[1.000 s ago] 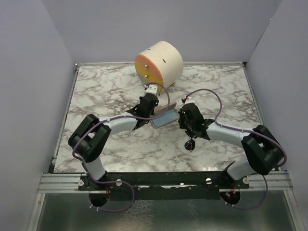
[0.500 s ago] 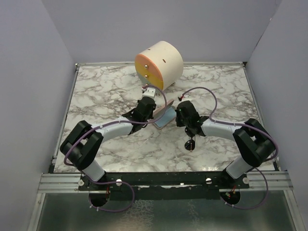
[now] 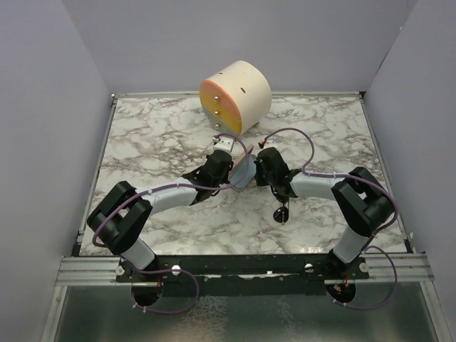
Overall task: Organize the sunglasses
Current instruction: Adjust the sunglasses case at the center of the board.
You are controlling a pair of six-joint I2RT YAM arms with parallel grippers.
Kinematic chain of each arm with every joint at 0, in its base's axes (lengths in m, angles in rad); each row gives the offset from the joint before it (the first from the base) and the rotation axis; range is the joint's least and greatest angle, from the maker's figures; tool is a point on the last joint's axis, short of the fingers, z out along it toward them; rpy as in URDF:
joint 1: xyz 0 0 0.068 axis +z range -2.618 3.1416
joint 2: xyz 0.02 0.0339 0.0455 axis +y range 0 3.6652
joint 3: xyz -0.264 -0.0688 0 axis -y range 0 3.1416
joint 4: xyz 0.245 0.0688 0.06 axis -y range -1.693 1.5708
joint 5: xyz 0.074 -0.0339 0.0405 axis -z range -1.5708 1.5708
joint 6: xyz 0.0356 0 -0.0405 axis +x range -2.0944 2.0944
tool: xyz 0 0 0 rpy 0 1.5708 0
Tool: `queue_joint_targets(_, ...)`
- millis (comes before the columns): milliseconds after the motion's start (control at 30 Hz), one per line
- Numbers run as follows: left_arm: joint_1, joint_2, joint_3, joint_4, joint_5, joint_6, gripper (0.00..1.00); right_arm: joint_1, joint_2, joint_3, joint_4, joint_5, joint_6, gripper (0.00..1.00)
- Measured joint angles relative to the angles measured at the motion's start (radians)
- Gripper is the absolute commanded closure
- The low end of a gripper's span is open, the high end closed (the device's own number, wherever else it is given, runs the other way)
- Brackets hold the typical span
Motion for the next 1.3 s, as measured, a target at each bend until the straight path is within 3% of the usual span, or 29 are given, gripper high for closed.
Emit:
queue_joint_targets(867,-0.064,-0.038,-0.006,-0.016,-0.013,-0.02,1.0,0.0,0.091,0.101,0.021,-0.017,-0.004,0.97)
queue_joint_targets(1033,-0.063,-0.05,-0.014,-0.017,-0.038,-0.015,0.86,0.0,0.046,0.073,0.018,-0.017,-0.004,0.9)
queue_joint_targets(1300,-0.055,-0.069,-0.042,-0.016,-0.07,-0.011,0.72,0.0,-0.168,-0.01,-0.021,-0.017,-0.004,0.75)
